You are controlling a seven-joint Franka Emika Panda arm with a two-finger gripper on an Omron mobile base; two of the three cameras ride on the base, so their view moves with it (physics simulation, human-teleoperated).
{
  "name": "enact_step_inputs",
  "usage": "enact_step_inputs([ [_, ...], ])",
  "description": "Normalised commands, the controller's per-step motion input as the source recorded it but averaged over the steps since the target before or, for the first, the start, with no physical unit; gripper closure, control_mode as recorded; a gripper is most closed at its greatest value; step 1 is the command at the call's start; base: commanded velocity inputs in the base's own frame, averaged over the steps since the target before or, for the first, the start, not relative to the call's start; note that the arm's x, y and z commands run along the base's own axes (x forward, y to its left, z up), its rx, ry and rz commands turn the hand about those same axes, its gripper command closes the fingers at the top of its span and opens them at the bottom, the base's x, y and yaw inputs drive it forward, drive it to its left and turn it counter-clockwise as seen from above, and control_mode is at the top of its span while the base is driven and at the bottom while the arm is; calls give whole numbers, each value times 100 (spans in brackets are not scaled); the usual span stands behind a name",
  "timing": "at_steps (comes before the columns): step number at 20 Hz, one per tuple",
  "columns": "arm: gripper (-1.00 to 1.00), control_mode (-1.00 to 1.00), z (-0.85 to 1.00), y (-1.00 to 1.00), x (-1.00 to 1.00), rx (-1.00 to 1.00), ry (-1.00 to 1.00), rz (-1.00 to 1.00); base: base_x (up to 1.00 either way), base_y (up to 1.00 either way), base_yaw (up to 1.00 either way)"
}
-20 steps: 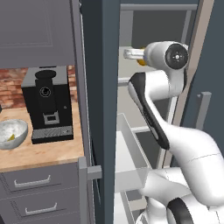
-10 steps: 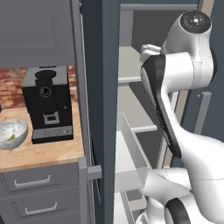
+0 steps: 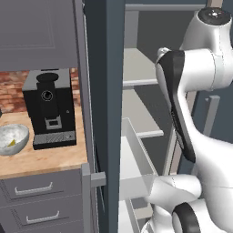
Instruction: Take the lemon wedge, orange, and lemon from the freezer and place them in the bowl on the counter.
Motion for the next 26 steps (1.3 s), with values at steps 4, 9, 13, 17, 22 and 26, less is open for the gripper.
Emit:
enact_step_inputs([
  [4, 100, -100, -54, -21, -60, 20, 19, -16, 0, 0, 0],
  [9, 100, -100, -86, -3, -98, 23, 21, -13, 0, 0, 0],
  [13, 100, -100, -94, 0, -83, 17, 23, -6, 0, 0, 0],
  [17, 100, -100, -39, -9, -6, 2, 7, 0, 0, 0, 0],
  [22, 100, 100, -18, -4, -10, 1, 0, 0, -18, 0, 1],
  [26, 100, 100, 0, 0, 0, 0, 0, 0, -100, 8, 3],
])
